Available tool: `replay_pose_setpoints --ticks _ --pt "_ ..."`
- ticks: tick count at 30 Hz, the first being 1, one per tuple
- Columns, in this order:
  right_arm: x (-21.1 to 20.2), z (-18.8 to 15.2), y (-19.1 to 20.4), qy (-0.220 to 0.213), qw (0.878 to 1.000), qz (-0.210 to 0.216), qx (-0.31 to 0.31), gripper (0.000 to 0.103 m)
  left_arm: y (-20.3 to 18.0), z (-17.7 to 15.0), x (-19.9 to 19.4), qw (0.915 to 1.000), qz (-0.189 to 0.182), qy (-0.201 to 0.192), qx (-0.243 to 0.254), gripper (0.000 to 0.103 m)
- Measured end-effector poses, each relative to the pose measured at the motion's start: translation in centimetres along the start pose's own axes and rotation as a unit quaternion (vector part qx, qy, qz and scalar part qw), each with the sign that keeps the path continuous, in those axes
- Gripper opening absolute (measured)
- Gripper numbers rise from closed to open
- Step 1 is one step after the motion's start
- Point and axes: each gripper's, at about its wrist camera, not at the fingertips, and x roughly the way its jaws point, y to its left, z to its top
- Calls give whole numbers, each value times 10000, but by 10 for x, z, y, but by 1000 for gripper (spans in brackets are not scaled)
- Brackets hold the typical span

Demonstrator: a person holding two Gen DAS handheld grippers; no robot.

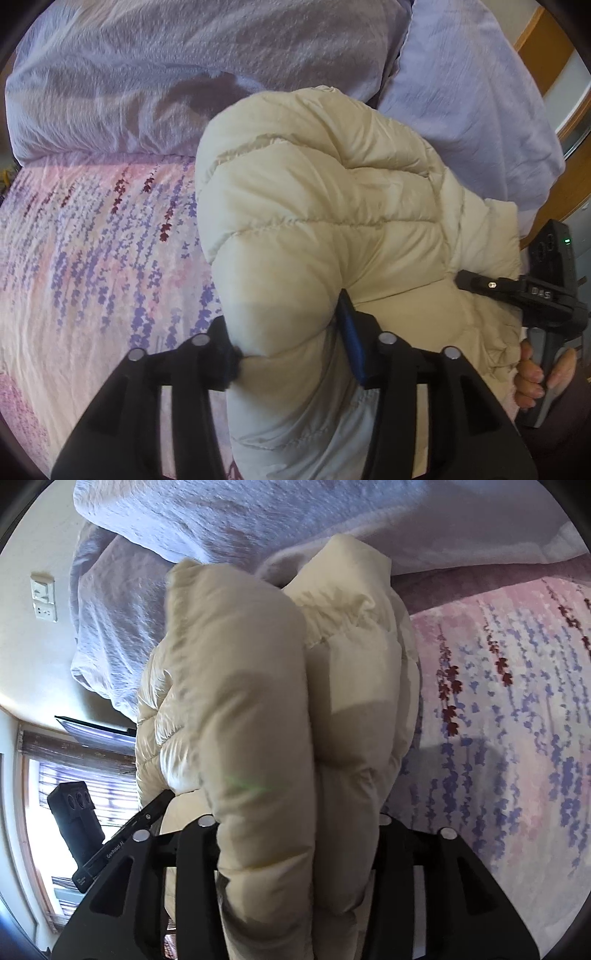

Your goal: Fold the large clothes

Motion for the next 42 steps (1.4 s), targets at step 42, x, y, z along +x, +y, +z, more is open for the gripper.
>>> replay_pose_setpoints --ticks 42 --pt "5 -35 43 -1697 9351 -2380 -2005 67 -36 11 33 9829 1562 -816 529 94"
